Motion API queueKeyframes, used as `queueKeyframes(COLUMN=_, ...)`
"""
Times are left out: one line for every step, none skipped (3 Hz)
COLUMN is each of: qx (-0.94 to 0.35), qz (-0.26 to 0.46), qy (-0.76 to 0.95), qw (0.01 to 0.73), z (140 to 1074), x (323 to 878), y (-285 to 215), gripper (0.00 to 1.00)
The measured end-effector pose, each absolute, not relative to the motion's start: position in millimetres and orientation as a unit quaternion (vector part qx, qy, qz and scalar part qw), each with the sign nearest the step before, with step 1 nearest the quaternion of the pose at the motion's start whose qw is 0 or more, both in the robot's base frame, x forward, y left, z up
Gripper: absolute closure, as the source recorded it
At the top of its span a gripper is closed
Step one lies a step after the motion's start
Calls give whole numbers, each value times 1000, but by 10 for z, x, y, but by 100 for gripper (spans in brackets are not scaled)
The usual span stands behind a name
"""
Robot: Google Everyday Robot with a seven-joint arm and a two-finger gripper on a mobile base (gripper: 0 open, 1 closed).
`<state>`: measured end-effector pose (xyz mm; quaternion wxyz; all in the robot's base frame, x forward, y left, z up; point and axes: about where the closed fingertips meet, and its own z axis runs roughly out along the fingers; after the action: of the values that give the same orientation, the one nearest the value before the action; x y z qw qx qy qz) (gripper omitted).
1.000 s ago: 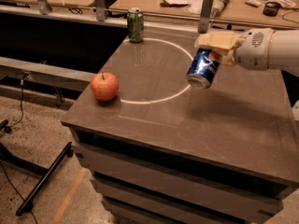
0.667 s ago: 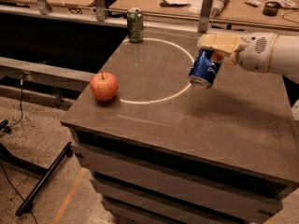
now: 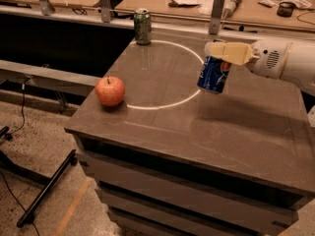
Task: Place pepsi can upright
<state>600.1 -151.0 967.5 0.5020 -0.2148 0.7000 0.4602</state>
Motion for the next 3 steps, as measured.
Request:
queueKeyframes(qx=-273, qz=434, qy=672, qw=534, z=9697, x=5915, y=-1488, gripper=100)
queueKeyframes(qx=-308, qz=412, qy=648, qw=561, z=9713, x=5850, y=-1471, gripper=100)
queueKeyframes(qx=-326, qz=406, qy=634, qw=572, z=9716, x=5792, y=-1453, gripper=100)
